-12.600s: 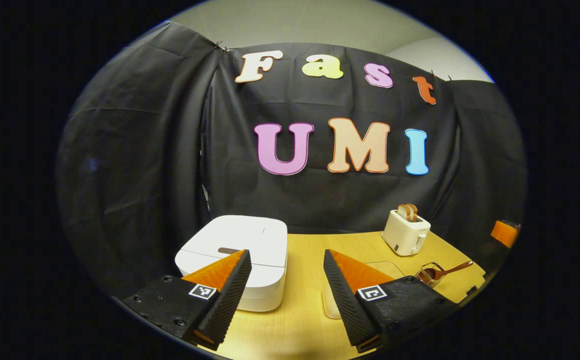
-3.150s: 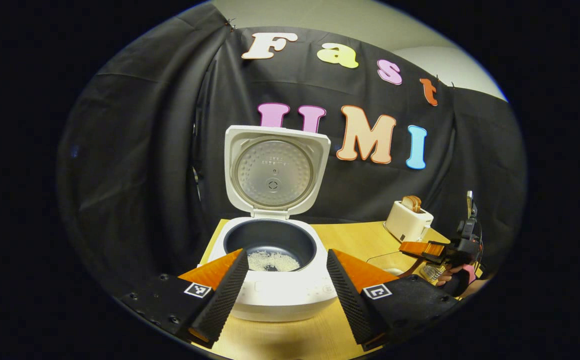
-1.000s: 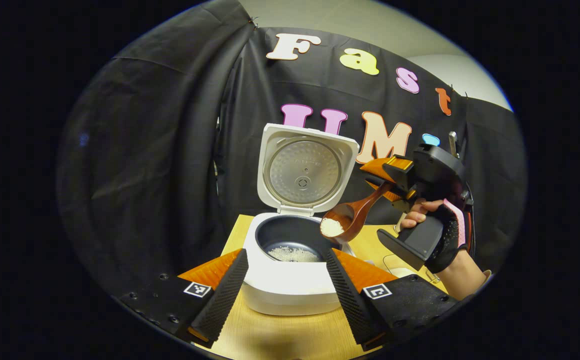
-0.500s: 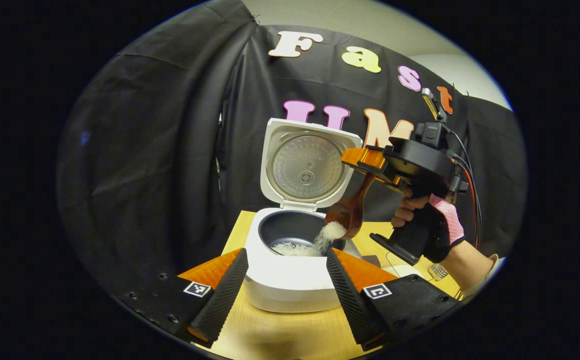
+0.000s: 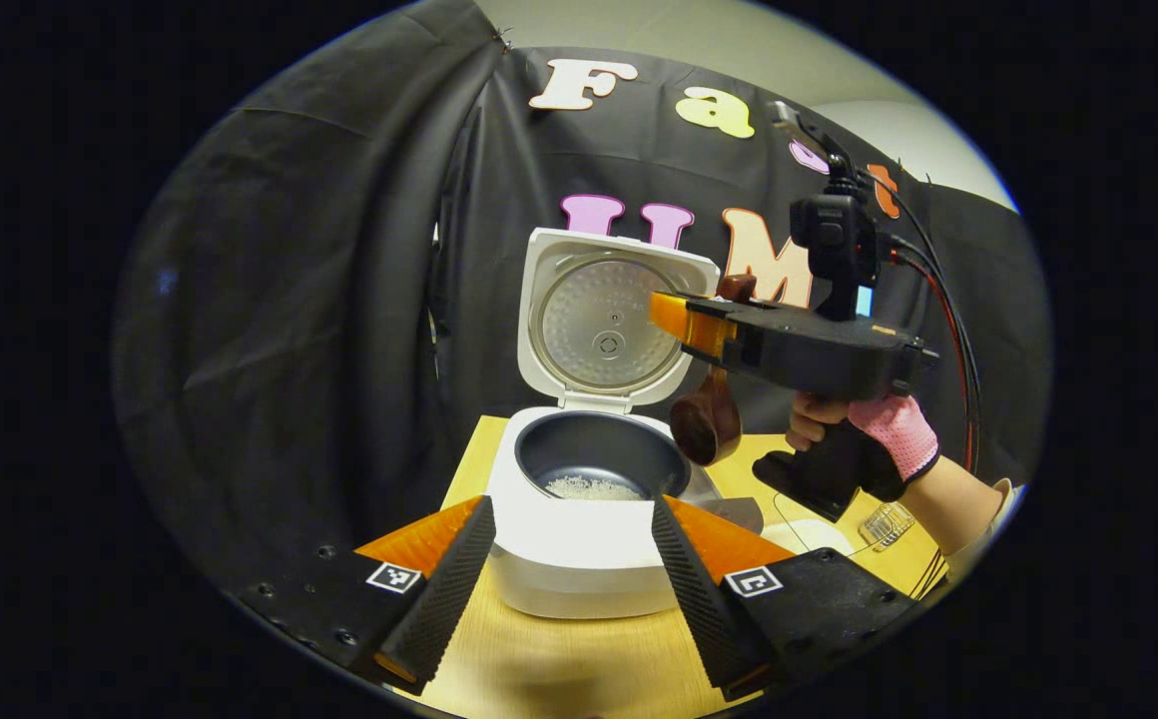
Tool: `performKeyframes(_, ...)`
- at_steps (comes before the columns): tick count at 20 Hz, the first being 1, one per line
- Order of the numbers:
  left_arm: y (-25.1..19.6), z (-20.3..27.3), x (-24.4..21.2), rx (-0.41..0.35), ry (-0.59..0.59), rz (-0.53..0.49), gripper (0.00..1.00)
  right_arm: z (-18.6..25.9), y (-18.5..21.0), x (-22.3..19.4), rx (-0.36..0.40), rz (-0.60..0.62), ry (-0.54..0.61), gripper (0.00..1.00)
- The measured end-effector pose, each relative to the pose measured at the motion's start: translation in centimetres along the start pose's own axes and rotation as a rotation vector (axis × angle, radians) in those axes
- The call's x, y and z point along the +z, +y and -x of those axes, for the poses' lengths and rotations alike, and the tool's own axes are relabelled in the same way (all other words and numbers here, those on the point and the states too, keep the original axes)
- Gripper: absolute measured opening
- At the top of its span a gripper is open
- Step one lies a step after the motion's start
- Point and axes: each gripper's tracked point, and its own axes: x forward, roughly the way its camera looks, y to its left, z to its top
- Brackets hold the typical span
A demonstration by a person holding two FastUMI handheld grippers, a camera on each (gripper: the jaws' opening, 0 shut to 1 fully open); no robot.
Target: Close the left gripper, press the button to open the rice cooker; take a wooden spoon from the chopstick holder with the right hand, scoop a spoonful of rice and pour it into the rice cooker, then put the wooden spoon back into the chopstick holder.
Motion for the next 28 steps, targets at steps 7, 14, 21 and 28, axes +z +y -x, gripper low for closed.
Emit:
performKeyframes(7, -0.3, 0.4, 0.0, 0.002, 0.001, -0.002, 0.94, 1.1, 2.4, 1.5, 0.03, 0.117, -0.069, 0.33)
performKeyframes(14, -1.5, 0.8, 0.2, -0.01, -0.007, -0.032, 0.94, 2.6, -3.3, 2.9, -0.035, -0.047, -0.071, 0.31)
performKeyframes(21, -5.2, 0.4, 1.1, -0.057, -0.025, -0.057, 0.94, 9.0, -18.2, 2.7, -0.229, -0.109, -0.064, 0.31)
performKeyframes(28, -8.6, -0.7, 1.1, -0.079, -0.021, -0.067, 0.94, 18.6, -32.5, 0.4, -0.407, -0.077, -0.018, 0.31)
